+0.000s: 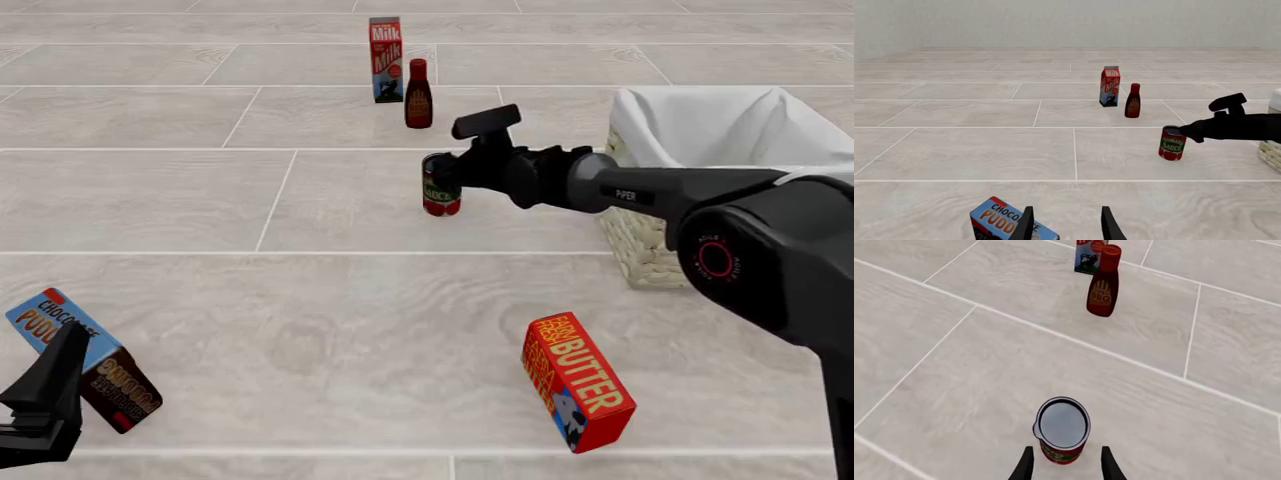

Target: Pick the tomato sauce and place it in the basket.

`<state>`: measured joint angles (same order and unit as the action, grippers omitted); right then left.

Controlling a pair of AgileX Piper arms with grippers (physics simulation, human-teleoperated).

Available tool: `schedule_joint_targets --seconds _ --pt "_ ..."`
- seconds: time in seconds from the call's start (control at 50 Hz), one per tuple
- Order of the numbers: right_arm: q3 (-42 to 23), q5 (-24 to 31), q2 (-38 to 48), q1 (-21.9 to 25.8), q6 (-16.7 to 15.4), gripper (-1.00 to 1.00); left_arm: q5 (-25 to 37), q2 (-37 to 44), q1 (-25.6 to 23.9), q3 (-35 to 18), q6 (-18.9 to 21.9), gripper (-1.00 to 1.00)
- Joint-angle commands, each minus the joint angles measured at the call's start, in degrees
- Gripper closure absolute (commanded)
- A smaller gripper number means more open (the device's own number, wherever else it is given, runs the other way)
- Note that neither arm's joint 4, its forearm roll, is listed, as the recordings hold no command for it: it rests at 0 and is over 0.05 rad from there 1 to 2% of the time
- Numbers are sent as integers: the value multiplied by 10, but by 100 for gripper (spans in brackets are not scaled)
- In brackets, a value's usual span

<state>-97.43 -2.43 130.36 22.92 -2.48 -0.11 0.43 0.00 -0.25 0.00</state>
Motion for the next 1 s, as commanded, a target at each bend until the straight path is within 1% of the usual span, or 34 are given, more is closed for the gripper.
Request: schedule_joint_targets --seconds 0.02,1.0 --pt "-9 3 7 0 2 -100 0 0 0 0 0 -100" --pt "-36 9 39 0 8 -100 0 0 0 0 0 -100"
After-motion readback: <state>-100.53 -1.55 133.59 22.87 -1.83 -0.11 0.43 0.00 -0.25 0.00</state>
